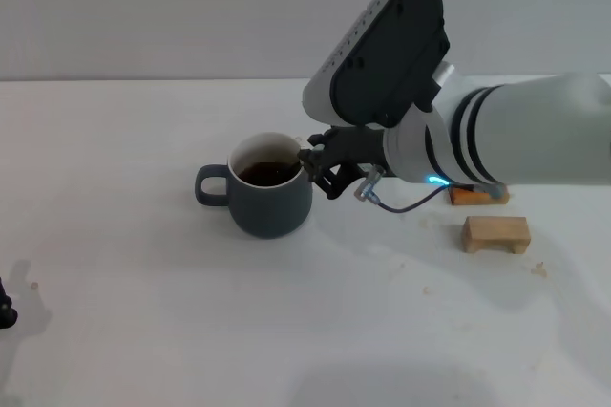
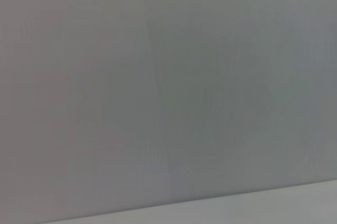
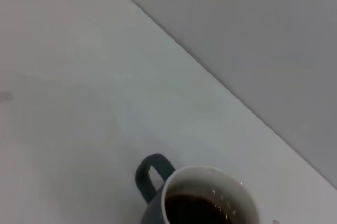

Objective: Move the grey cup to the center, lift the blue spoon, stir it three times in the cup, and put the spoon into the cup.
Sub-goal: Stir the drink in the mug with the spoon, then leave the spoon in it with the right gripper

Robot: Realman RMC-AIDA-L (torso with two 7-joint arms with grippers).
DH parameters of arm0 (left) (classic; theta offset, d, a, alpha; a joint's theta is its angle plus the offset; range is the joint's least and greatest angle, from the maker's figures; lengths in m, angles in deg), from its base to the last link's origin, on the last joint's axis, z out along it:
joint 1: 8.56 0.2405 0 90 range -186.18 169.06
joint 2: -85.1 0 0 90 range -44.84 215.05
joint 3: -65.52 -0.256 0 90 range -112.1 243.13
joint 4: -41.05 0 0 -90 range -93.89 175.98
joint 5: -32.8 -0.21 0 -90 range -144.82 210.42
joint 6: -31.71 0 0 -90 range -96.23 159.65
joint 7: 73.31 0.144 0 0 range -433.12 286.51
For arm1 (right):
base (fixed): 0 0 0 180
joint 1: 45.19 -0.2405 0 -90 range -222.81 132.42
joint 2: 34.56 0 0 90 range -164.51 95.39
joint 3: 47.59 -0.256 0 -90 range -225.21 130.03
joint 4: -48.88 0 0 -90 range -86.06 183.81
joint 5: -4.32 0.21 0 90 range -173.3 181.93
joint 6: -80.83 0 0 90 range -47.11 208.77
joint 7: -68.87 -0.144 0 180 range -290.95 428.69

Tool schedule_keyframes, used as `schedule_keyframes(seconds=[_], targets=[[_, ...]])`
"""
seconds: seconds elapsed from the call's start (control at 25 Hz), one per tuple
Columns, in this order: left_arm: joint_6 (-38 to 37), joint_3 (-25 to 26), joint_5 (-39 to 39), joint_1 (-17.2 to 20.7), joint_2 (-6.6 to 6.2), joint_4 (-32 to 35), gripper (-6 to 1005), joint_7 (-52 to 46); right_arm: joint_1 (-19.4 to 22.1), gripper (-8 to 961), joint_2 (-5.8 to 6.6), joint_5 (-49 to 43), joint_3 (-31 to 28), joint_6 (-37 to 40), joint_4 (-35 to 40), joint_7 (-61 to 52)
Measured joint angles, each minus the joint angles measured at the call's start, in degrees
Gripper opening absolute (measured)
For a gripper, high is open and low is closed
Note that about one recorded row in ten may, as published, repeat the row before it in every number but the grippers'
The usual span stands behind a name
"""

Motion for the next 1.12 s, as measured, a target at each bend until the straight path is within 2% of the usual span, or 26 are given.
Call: schedule_keyframes(seconds=[0.24, 0.48, 0.92, 1.12], targets=[[0.05, 0.00, 0.00, -0.03, 0.00, 0.00, -2, -0.01, 1.07, 128, -0.12, 0.27, 0.81, -0.78, -1.72, -0.03], [-0.06, 0.00, 0.00, -0.07, 0.00, 0.00, -2, -0.01, 0.10, 126, -0.20, 0.53, 2.53, -0.10, -1.71, -0.06], [0.01, 0.00, 0.00, -0.08, 0.00, 0.00, -2, -0.01, -3.96, 125, -0.20, 0.69, 2.41, 4.38, 4.16, -0.10], [0.13, 0.00, 0.00, -0.08, 0.00, 0.00, -2, 0.02, -3.33, 125, -0.10, 0.39, 1.03, 4.29, 4.34, -0.10]])
